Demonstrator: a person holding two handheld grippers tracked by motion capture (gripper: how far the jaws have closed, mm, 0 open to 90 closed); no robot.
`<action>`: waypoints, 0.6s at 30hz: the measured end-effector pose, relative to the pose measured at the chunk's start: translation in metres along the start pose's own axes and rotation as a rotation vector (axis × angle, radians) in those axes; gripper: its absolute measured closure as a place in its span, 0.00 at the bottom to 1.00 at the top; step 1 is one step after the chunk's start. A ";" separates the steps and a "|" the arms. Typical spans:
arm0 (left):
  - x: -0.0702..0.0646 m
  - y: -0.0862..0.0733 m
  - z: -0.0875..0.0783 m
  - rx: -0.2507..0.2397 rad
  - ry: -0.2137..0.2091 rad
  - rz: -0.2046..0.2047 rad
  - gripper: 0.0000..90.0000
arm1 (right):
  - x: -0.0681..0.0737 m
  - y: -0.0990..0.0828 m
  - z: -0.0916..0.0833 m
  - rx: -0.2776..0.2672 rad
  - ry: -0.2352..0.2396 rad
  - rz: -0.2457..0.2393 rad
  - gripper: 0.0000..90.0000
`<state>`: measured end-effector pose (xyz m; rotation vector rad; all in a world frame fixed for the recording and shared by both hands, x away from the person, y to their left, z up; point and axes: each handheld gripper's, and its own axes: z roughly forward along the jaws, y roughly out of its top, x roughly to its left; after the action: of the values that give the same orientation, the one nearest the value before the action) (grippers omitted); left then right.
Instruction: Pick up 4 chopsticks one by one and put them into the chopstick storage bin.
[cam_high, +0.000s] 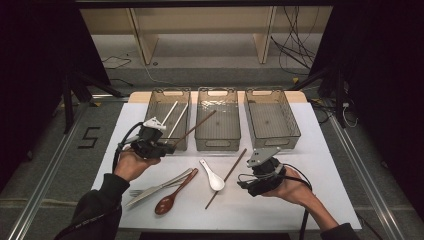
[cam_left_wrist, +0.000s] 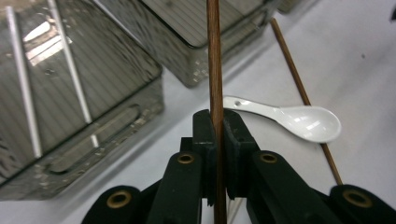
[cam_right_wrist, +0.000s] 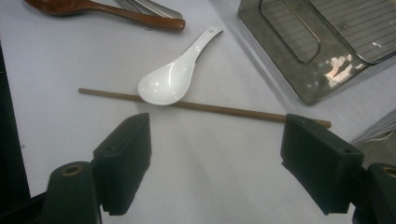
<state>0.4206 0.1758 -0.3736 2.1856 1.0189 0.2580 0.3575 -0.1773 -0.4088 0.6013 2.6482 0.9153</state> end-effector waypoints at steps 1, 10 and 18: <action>0.004 0.002 0.000 -0.007 0.007 -0.011 0.94 | 0.000 0.000 0.000 0.000 0.002 0.001 0.28; 0.030 0.010 -0.002 -0.029 0.057 -0.080 0.94 | 0.005 -0.002 0.001 0.003 0.015 0.001 0.28; 0.045 0.013 0.003 -0.032 0.081 -0.123 0.94 | 0.007 -0.002 0.000 -0.002 0.023 -0.002 0.27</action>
<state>0.4599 0.2020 -0.3716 2.0895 1.1814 0.3055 0.3511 -0.1753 -0.4105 0.5914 2.6673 0.9303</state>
